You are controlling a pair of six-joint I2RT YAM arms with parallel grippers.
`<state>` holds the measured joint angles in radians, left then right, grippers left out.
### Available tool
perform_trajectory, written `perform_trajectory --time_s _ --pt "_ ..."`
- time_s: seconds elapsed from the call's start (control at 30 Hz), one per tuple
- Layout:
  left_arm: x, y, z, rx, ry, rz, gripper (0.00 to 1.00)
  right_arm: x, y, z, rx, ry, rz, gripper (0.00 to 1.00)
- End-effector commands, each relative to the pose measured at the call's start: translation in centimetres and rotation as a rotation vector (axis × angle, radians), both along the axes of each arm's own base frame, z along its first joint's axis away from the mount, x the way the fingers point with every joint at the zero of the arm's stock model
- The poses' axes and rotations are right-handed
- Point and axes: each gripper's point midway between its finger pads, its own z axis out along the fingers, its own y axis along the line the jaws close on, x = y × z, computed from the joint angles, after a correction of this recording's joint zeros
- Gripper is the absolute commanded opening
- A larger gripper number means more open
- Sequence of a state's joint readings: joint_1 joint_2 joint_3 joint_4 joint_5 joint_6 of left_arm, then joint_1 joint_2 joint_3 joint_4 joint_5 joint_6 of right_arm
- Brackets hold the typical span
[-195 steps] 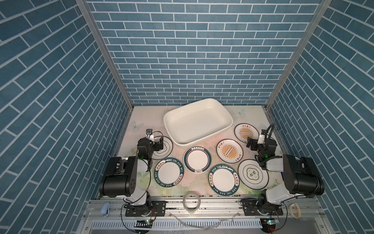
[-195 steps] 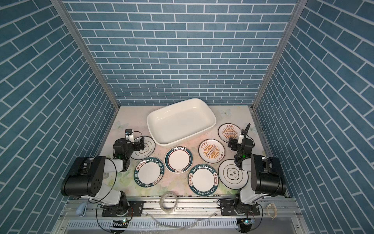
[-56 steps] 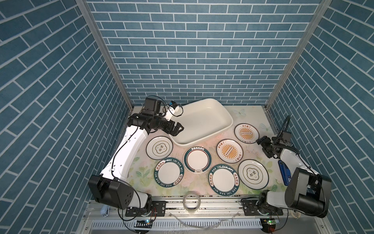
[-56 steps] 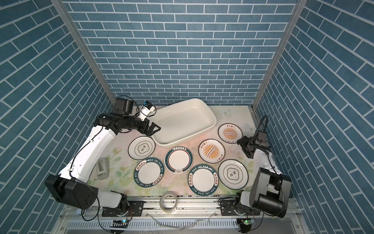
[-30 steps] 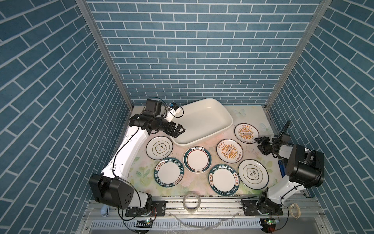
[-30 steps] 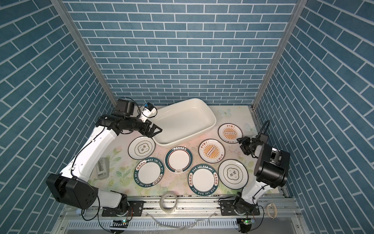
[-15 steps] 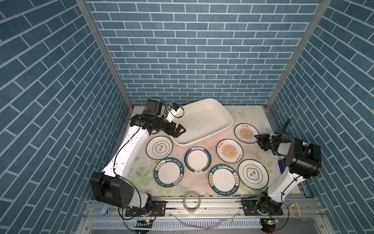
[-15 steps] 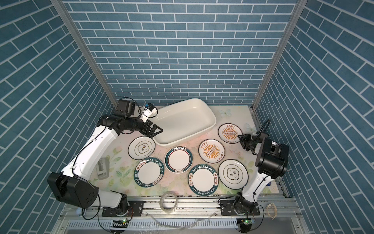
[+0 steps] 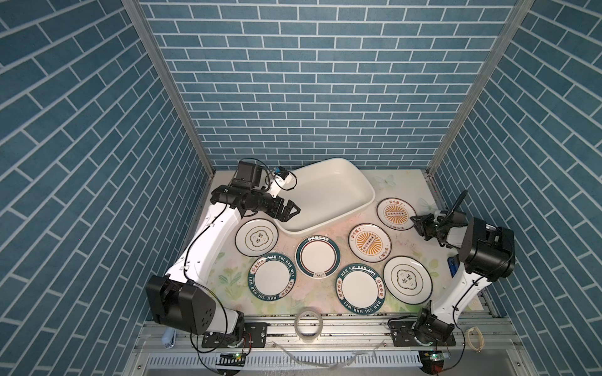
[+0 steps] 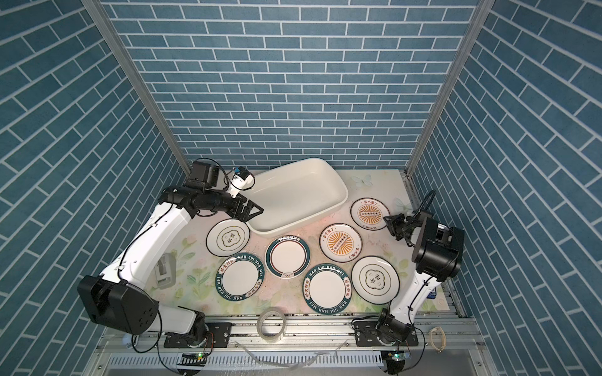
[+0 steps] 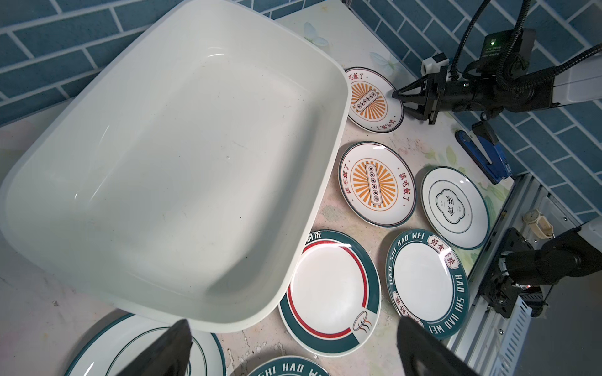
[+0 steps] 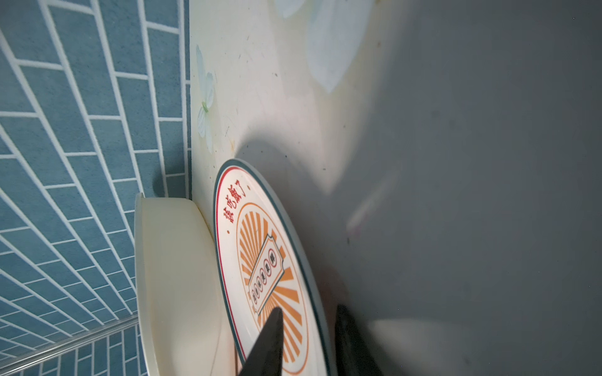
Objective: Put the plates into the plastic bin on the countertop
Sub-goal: 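Tilt the right gripper and pinch the rim of the orange sunburst plate, then lift the orange sunburst plate upright with the right gripper toward the bin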
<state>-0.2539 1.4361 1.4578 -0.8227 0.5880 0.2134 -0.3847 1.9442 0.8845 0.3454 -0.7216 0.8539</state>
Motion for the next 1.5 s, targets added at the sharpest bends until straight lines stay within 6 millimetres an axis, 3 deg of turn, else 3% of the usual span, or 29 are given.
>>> perform_trajectory --time_s 0.0,0.37,0.5,0.67,0.87,1.13,1.47 --pt "-0.2 -0.6 -0.2 -0.019 0.01 -0.018 0.99 -1.9 0.2 -3.7 0.01 0.132 -0.009 0.25" --pt "-0.5 -1.1 0.2 -0.038 0.007 -0.037 1.0 -1.8 0.1 -3.2 0.007 0.101 -0.01 0.14" --pt "-0.6 -1.1 0.4 -0.04 0.003 -0.041 0.99 -1.6 0.3 -2.8 0.02 0.07 -0.008 0.01" --pt "-0.6 -1.2 0.6 -0.044 -0.001 -0.043 0.99 -1.2 0.3 -1.7 0.027 0.03 -0.02 0.0" --pt "-0.7 -1.1 1.1 -0.042 -0.011 -0.044 1.0 -0.9 -0.1 1.1 0.0 -0.028 -0.047 0.0" --pt "-0.6 -1.1 2.3 -0.054 -0.031 -0.036 1.0 -0.7 -0.7 6.5 -0.058 -0.102 -0.065 0.0" --pt "-0.3 -0.1 3.2 -0.008 -0.06 0.016 1.0 -2.8 -0.6 11.7 -0.133 -0.149 -0.085 0.0"
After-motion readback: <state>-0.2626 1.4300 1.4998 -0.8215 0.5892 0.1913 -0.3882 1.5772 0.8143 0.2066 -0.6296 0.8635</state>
